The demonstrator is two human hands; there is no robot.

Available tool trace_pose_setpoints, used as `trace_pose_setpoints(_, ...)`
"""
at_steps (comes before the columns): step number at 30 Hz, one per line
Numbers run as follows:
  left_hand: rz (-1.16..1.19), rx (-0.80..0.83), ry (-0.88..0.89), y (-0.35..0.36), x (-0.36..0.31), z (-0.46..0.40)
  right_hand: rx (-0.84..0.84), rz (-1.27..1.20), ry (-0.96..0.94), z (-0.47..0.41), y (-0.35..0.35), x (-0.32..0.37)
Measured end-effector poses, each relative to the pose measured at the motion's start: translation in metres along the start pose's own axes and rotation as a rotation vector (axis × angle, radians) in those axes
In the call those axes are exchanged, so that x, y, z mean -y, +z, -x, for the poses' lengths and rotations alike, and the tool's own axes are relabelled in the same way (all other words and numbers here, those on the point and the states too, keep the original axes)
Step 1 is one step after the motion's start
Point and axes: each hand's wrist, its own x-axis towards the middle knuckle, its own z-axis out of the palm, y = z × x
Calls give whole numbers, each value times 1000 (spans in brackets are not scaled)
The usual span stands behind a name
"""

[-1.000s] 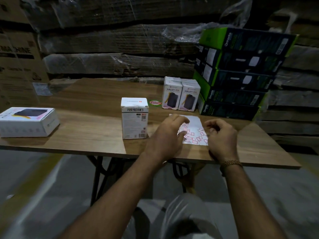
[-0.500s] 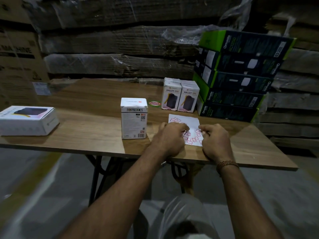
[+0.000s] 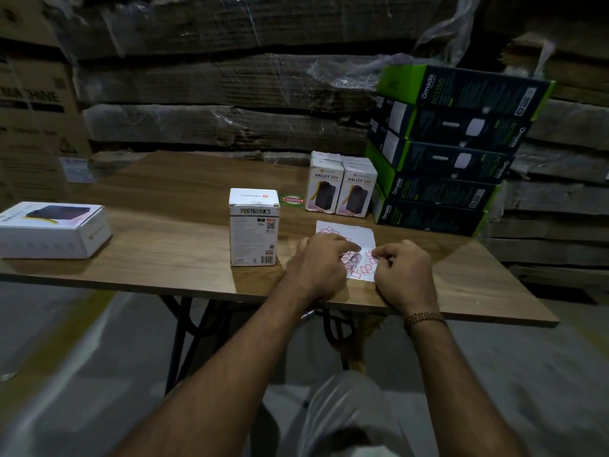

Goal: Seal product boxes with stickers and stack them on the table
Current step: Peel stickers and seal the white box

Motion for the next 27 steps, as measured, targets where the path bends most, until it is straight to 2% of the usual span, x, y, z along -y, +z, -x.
trace_pose_setpoints(19,-170,70,21,4,0,-3,21,62,-15,4,0,5)
trace_pose_setpoints(27,-131,-29,43,14,6,-5,33,96,-19,1,-4,6)
